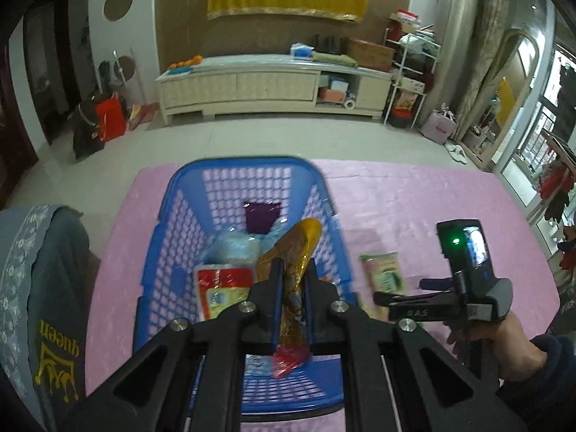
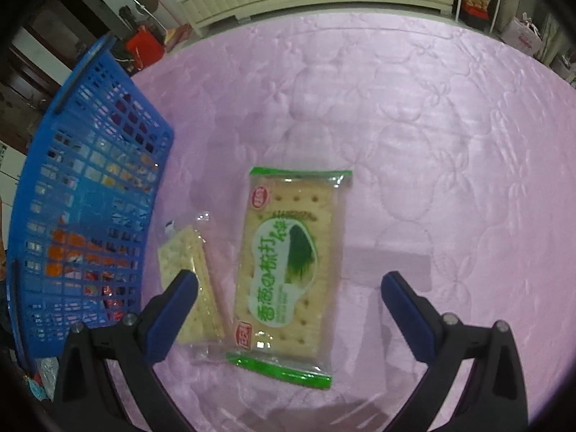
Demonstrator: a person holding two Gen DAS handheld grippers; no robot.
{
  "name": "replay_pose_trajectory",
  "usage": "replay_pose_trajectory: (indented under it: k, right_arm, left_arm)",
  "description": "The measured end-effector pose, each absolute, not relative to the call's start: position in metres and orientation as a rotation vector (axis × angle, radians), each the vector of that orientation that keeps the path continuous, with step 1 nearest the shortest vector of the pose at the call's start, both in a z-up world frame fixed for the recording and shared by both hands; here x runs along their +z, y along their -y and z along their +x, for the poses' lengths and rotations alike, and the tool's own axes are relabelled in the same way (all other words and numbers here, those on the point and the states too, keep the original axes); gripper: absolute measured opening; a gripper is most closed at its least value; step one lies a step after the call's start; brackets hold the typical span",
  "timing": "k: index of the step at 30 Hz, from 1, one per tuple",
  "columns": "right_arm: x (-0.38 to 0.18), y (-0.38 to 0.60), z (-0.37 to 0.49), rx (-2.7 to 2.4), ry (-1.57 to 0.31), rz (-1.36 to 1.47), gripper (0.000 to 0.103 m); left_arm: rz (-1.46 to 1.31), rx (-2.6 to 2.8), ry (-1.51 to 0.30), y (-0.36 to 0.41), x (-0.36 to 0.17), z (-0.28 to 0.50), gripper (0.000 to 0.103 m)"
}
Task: Organize snacks
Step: 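Drop the orange pack into the basket with the left gripper while the right gripper grasps the green-label cracker pack, then carry the green-label cracker pack over the basket and open the right gripper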
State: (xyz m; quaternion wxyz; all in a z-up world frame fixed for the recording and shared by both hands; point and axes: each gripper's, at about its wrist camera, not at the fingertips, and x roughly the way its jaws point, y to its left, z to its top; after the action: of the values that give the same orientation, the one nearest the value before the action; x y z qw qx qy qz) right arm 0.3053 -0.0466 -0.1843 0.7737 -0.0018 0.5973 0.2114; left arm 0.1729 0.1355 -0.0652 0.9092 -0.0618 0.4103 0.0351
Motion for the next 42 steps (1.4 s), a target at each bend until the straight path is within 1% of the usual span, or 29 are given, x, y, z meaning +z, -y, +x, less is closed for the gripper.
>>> replay_pose_trajectory:
  k: [8,11,14,15,16,17,19,20,22,23,24,26,29,32,34,38,42]
  right_arm:
    - [-0.197,0.027,0.306,0.422,-1.276,-0.091,0.101]
    - [-0.200,0.015,0.303,0.428,-1.259,-0.188,0.098]
    - [-0.201,0.012,0.298,0.410,-1.231,-0.261,0.082]
    - [-0.200,0.012,0.297,0.413,-1.223,-0.264,0.073]
    - [-0.200,0.018,0.293,0.413,-1.215,-0.268,0.062]
    - [-0.200,0.019,0.293,0.419,-1.214,-0.268,0.061]
    - [-0.202,0.017,0.290,0.450,-1.204,-0.294,0.061]
    - [-0.204,0.017,0.288,0.463,-1.196,-0.306,0.060]
    - [-0.204,0.022,0.287,0.472,-1.193,-0.303,0.060]
    - [-0.202,0.025,0.288,0.472,-1.199,-0.296,0.060]
    - [-0.201,0.029,0.286,0.473,-1.210,-0.283,0.059]
    - [-0.197,0.036,0.285,0.471,-1.225,-0.258,0.059]
    - [-0.184,0.052,0.280,0.475,-1.207,-0.219,0.059]
    - [-0.165,0.057,0.273,0.477,-1.178,-0.203,0.059]
    - [-0.145,0.058,0.265,0.489,-1.144,-0.193,0.059]
    - [-0.107,0.055,0.253,0.513,-1.078,-0.176,0.059]
    - [-0.066,0.042,0.233,0.550,-1.001,-0.191,0.059]
  left_arm:
    - [-0.132,0.077,-0.921,-0.137,-0.094,0.178,0.009]
    - [-0.147,0.074,-0.937,-0.137,-0.099,0.180,0.010]
    - [-0.128,0.074,-0.952,-0.134,-0.105,0.180,0.011]
    - [-0.128,0.075,-0.963,-0.133,-0.107,0.181,0.011]
    - [-0.128,0.078,-0.974,-0.133,-0.110,0.182,0.011]
    - [-0.130,0.081,-0.981,-0.134,-0.112,0.182,0.012]
    - [-0.138,0.087,-0.995,-0.134,-0.116,0.181,0.012]
    - [-0.145,0.081,-1.000,-0.134,-0.117,0.180,0.015]
    - [-0.146,0.076,-0.998,-0.133,-0.116,0.177,0.024]
    - [-0.142,0.075,-0.993,-0.133,-0.114,0.175,0.039]
    - [-0.139,0.077,-0.988,-0.132,-0.112,0.173,0.050]
    - [-0.141,0.082,-0.969,-0.133,-0.106,0.168,0.051]
    - [-0.160,0.070,-0.960,-0.137,-0.099,0.160,0.057]
    - [-0.147,0.075,-0.938,-0.138,-0.091,0.149,0.059]
    - [-0.148,0.064,-0.921,-0.135,-0.085,0.141,0.062]
    - [-0.155,0.051,-0.892,-0.136,-0.073,0.127,0.063]
    - [-0.158,0.053,-0.860,-0.144,-0.061,0.116,0.067]
